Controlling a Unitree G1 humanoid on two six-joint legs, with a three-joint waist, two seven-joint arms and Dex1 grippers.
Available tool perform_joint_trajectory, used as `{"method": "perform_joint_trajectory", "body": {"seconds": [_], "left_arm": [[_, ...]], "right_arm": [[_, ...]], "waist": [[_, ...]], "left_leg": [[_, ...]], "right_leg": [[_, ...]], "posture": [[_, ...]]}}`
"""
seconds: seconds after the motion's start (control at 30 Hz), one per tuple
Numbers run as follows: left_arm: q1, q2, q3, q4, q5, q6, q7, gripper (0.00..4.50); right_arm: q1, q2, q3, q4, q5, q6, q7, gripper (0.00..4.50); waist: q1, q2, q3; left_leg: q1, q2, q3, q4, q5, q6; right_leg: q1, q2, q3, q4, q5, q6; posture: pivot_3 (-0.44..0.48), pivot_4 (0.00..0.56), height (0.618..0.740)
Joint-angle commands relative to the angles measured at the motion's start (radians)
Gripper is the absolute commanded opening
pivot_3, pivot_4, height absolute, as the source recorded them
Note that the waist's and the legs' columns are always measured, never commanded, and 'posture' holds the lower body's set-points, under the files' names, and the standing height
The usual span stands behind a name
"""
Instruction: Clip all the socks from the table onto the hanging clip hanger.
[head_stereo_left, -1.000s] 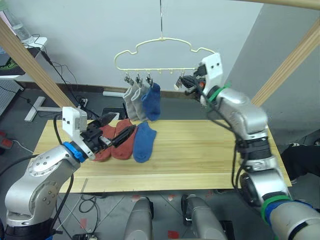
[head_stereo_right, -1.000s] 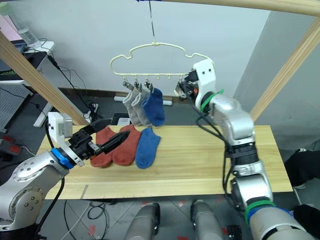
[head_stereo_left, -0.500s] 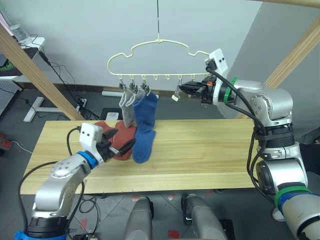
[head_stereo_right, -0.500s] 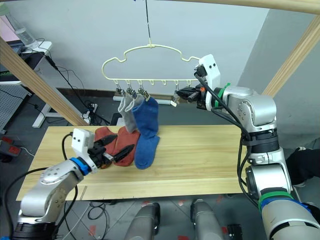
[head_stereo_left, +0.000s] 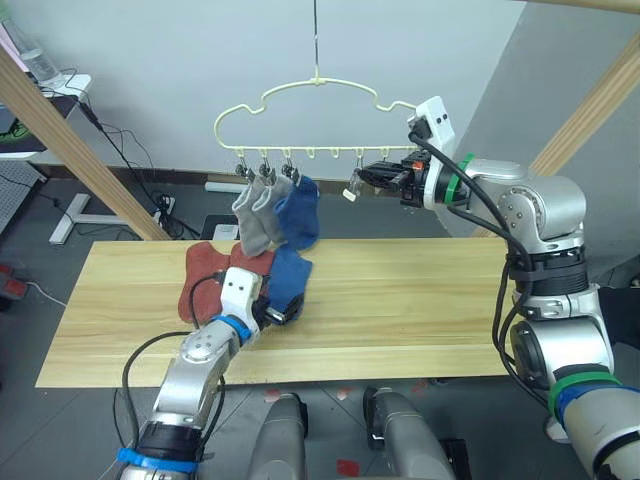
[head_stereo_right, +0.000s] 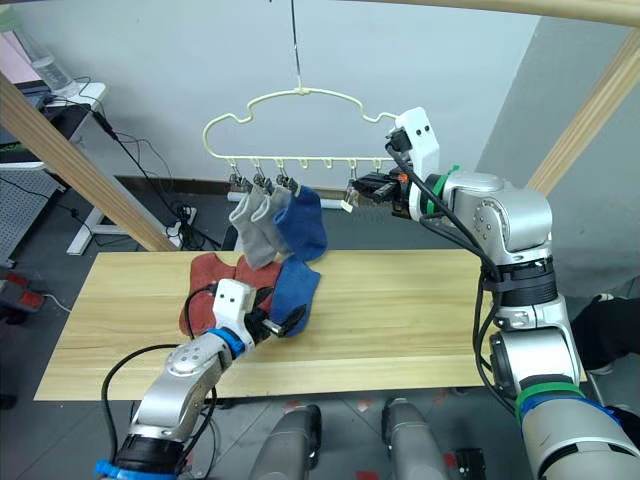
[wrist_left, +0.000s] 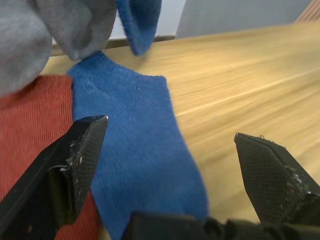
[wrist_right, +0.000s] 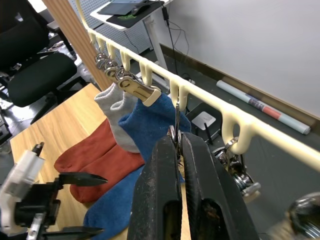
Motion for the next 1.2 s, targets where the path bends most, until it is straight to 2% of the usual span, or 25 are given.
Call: {"method": "perform_joint_trajectory", "body": {"seconds": [0.03, 0.13, 0.27, 0.47, 0.77, 1.0, 1.13, 1.2], "left_arm": [[-0.069, -0.024, -0.025, 0.098, 0.082, -0.048, 0.06, 4.5], [-0.122, -0.054, -0.034, 0.17, 0.102, -0.034, 0.077, 4.5], [-0.152, -0.116, -0.017, 0.221, 0.058, 0.044, 0.064, 4.5], [-0.168, -0.108, -0.035, 0.233, 0.096, 0.123, 0.065, 4.5], [-0.179, -0.083, -0.031, 0.231, 0.134, 0.118, 0.09, 2.06], [-0.146, -0.065, -0.057, 0.157, 0.145, 0.118, 0.05, 0.12], [-0.123, -0.048, -0.045, 0.08, 0.119, 0.124, 0.002, 0.04], [-0.101, -0.02, -0.032, -0.025, 0.064, 0.126, -0.079, 0.04]], "right_arm": [[-0.001, 0.0, -0.015, -0.051, 0.016, 0.007, -0.012, 0.01], [0.005, 0.003, -0.017, -0.063, 0.022, 0.015, -0.024, 0.01], [0.009, 0.007, -0.021, -0.081, 0.03, 0.027, -0.039, 0.01], [0.016, 0.008, -0.024, -0.095, 0.031, 0.032, -0.052, 0.01], [0.025, 0.014, -0.024, -0.101, 0.031, 0.029, -0.062, 0.0], [0.021, 0.011, -0.024, -0.086, 0.022, 0.014, -0.061, 0.0], [0.024, 0.005, -0.025, -0.087, 0.021, 0.012, -0.059, 0.0], [0.025, -0.006, -0.021, -0.08, 0.018, 0.008, -0.049, 0.0]], "waist": [[-0.002, 0.0, 0.0], [-0.005, 0.0, 0.0], [-0.011, 0.0, 0.0], [-0.02, 0.0, 0.0], [-0.021, 0.0, 0.0], [-0.021, 0.0, 0.0], [-0.021, 0.0, 0.0], [-0.021, 0.0, 0.0]], "left_leg": [[0.0, 0.0, 0.0, 0.0, 0.0, 0.0], [-0.001, 0.0, 0.0, 0.0, 0.0, 0.0], [-0.001, -0.001, 0.0, 0.0, 0.0, 0.0], [-0.001, 0.0, -0.002, 0.0, 0.0, 0.0], [-0.001, -0.001, -0.001, 0.001, 0.0, 0.0], [-0.001, -0.001, -0.001, 0.001, 0.0, 0.0], [-0.001, -0.001, -0.001, 0.001, 0.0, 0.0], [-0.001, 0.0, -0.001, 0.001, 0.0, 0.0]], "right_leg": [[0.0, 0.0, 0.0, 0.0, 0.0, 0.0], [0.0, 0.0, 0.0, 0.0, 0.0, 0.0], [0.0, -0.001, 0.0, -0.001, 0.0, 0.001], [0.0, 0.0, -0.001, 0.0, 0.001, 0.001], [0.0, 0.0, -0.001, 0.001, 0.001, 0.001], [0.0, 0.0, 0.0, 0.001, 0.001, 0.001], [0.0, 0.0, -0.001, 0.001, 0.001, 0.001], [0.0, 0.0, -0.001, 0.001, 0.001, 0.001]], "posture": [[0.012, 0.296, 0.74], [0.009, 0.293, 0.74], [-0.001, 0.289, 0.74], [-0.008, 0.282, 0.74], [-0.004, 0.28, 0.74], [-0.005, 0.282, 0.74], [-0.005, 0.282, 0.74], [-0.006, 0.284, 0.74]]}}
